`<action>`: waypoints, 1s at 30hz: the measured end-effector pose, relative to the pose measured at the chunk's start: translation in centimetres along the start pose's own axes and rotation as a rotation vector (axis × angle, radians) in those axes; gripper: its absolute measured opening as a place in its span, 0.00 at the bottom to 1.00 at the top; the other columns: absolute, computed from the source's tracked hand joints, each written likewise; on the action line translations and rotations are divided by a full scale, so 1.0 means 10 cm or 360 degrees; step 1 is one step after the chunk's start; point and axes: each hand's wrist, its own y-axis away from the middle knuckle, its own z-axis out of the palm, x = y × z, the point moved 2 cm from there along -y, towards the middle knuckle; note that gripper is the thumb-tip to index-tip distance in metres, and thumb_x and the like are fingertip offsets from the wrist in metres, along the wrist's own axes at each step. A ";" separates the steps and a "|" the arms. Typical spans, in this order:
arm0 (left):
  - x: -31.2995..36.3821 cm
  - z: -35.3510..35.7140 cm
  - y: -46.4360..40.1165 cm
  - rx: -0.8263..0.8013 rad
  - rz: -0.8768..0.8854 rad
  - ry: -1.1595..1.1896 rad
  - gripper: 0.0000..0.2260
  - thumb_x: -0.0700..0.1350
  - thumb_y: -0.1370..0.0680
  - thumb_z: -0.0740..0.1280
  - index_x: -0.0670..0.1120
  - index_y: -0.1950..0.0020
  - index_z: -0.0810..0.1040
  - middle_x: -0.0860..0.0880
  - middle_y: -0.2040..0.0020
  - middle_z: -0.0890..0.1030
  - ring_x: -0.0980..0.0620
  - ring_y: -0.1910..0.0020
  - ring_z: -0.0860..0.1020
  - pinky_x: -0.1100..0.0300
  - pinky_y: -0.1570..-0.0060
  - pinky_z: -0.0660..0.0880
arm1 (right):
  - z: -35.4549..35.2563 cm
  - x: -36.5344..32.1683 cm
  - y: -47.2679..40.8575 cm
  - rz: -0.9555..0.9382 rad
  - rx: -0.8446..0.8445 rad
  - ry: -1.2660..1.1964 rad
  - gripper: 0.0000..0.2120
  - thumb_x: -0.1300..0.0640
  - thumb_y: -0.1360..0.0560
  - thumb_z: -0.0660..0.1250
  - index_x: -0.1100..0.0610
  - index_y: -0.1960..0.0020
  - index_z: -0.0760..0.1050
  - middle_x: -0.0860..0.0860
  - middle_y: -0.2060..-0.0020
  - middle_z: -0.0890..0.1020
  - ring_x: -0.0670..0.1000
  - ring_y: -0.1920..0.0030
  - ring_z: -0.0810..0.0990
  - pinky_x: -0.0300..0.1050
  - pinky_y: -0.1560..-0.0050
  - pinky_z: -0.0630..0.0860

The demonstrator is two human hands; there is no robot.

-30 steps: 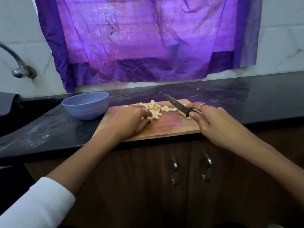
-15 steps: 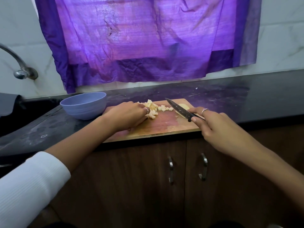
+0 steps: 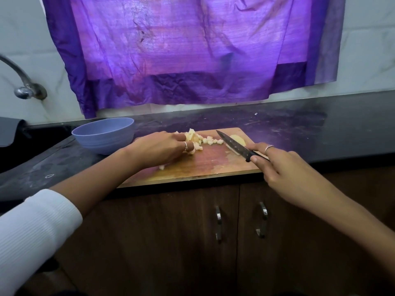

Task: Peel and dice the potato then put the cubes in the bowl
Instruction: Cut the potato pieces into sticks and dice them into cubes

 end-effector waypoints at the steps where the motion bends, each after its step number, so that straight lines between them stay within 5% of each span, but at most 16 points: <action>1: -0.01 0.00 0.02 0.0052 0.0022 0.0062 0.09 0.43 0.19 0.59 0.48 0.42 0.75 0.47 0.52 0.75 0.45 0.61 0.76 0.48 0.64 0.75 | -0.01 0.01 -0.02 0.0005 -0.0003 0.0003 0.15 0.51 0.18 0.55 0.44 0.32 0.69 0.47 0.70 0.69 0.49 0.70 0.68 0.38 0.72 0.59; 6: -0.10 -0.02 0.01 0.0147 -0.0094 0.0529 0.06 0.41 0.23 0.67 0.45 0.48 0.81 0.48 0.54 0.80 0.52 0.59 0.77 0.56 0.56 0.76 | -0.08 0.02 -0.05 -0.0022 -0.0008 0.0005 0.16 0.52 0.18 0.55 0.45 0.32 0.69 0.46 0.70 0.70 0.46 0.70 0.69 0.37 0.73 0.61; 10: -0.13 -0.06 -0.10 -0.0011 -0.0281 0.0590 0.02 0.40 0.25 0.68 0.46 0.55 0.78 0.50 0.57 0.79 0.52 0.58 0.77 0.57 0.55 0.76 | -0.08 -0.05 -0.06 -0.0130 -0.0124 -0.0052 0.07 0.46 0.21 0.57 0.46 0.46 0.71 0.51 0.69 0.75 0.49 0.69 0.73 0.45 0.68 0.66; 13: -0.12 -0.07 -0.15 -0.0010 -0.0361 0.0610 0.03 0.41 0.24 0.67 0.46 0.53 0.74 0.50 0.57 0.78 0.50 0.58 0.77 0.60 0.58 0.72 | -0.03 -0.18 -0.06 -0.0301 -0.0272 -0.0036 0.08 0.43 0.23 0.57 0.47 0.51 0.69 0.47 0.63 0.76 0.45 0.66 0.74 0.41 0.66 0.67; 23: -0.24 -0.16 0.05 0.1068 -0.0931 0.1245 0.14 0.42 0.21 0.66 0.46 0.35 0.75 0.53 0.55 0.78 0.63 0.63 0.76 0.73 0.59 0.72 | 0.20 -0.69 -0.36 -0.0834 -0.0099 0.0551 0.13 0.41 0.21 0.52 0.42 0.41 0.70 0.40 0.50 0.78 0.44 0.46 0.74 0.31 0.62 0.64; 26: -0.25 -0.23 0.31 0.1317 -0.1204 0.1312 0.10 0.42 0.22 0.67 0.48 0.41 0.79 0.59 0.58 0.77 0.66 0.63 0.76 0.68 0.59 0.75 | 0.35 -0.82 -0.52 -0.0921 -0.0065 0.0624 0.15 0.41 0.21 0.51 0.44 0.42 0.72 0.44 0.52 0.78 0.48 0.48 0.76 0.47 0.53 0.73; 30: -0.13 -0.19 0.71 0.1436 -0.1634 0.1404 0.07 0.42 0.25 0.70 0.48 0.48 0.80 0.55 0.62 0.78 0.55 0.58 0.79 0.56 0.52 0.77 | 0.58 -0.88 -0.79 -0.0738 0.0006 0.0679 0.19 0.39 0.22 0.51 0.46 0.41 0.72 0.46 0.51 0.77 0.50 0.49 0.77 0.46 0.59 0.73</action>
